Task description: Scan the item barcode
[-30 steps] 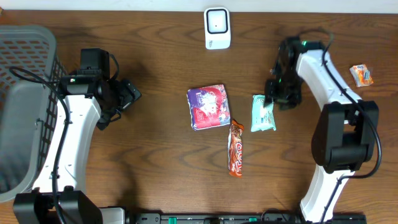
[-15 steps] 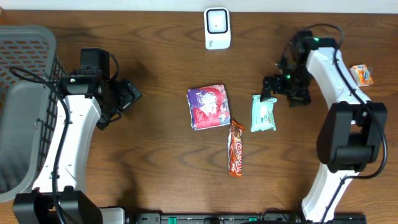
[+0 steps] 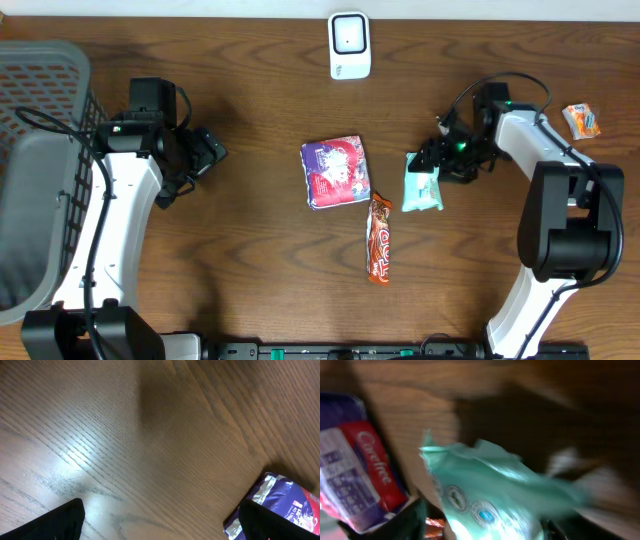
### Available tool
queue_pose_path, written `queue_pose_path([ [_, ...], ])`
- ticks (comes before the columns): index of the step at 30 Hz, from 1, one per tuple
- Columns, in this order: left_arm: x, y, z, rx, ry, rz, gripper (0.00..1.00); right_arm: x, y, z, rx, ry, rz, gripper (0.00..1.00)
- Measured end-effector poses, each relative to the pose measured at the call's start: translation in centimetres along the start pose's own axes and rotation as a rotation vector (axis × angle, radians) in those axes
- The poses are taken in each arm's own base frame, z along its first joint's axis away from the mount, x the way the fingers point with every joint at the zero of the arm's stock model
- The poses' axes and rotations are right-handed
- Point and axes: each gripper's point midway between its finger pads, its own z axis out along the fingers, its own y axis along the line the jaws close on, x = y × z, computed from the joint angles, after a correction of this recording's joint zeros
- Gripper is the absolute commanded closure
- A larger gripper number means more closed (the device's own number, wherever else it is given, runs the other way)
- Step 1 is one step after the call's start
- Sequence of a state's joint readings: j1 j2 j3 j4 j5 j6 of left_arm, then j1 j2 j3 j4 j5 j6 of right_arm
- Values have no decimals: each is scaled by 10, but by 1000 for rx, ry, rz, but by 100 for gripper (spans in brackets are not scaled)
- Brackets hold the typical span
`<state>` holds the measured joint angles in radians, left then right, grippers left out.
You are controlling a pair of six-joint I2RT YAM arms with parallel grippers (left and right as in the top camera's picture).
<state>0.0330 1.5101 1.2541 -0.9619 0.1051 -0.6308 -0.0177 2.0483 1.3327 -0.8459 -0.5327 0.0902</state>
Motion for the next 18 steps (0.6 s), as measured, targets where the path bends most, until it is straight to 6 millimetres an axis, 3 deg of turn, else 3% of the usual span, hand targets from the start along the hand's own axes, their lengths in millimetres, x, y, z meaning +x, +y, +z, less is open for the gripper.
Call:
queue_pose_path([
  [3,0,0,0,0,0,0,2,5,3,7,-23,11,14,99],
  [12,0,0,0,0,0,0,2,-3,14,4,-67,10,103,99],
  [15,0,0,0,0,0,0,2,-27,30,-8,-113,-46,129,99],
  [18,0,0,0,0,0,0,2,-66,58,-27,-171,-162,127,99],
])
